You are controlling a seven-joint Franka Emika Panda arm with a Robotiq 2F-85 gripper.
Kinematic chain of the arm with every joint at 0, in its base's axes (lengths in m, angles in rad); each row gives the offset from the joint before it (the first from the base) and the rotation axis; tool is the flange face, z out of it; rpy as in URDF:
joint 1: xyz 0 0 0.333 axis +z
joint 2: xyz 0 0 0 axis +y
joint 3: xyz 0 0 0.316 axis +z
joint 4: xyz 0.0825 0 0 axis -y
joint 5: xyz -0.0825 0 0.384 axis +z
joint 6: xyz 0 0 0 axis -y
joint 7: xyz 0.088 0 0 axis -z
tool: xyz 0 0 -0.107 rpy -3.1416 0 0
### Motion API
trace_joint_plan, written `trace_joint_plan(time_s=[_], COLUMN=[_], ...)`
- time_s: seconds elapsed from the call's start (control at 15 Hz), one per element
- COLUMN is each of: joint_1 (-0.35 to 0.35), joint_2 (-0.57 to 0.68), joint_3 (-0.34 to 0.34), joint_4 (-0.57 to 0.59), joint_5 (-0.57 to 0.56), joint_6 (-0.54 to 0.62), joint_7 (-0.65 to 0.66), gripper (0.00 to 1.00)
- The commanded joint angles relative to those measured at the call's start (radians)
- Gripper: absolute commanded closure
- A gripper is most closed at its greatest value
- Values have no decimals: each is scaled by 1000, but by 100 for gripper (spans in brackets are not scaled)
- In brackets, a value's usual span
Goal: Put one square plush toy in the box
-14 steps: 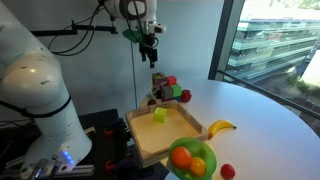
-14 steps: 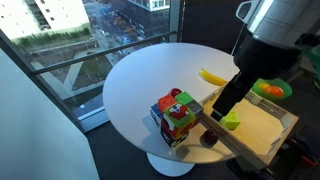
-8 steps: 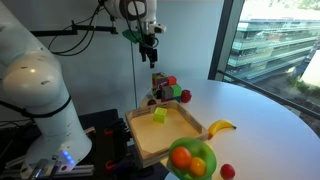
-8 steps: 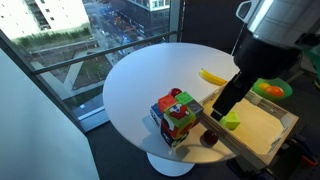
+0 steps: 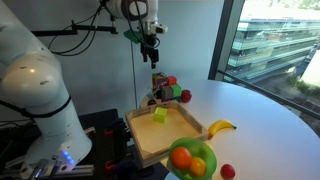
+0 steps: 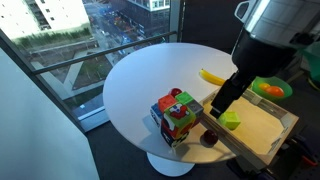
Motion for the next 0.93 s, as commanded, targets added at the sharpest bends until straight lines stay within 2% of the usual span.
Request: trace_joint_plan(time_s=[0.0,0.47,0.87], joint_1=[-18,-18,-7], joint_2=[59,196,302], joint_3=[16,38,36], joint_4=[41,102,149], joint_5=[-44,-139,-147], joint_6=[26,135,249], joint_7=[50,144,162], gripper=[0,0,0])
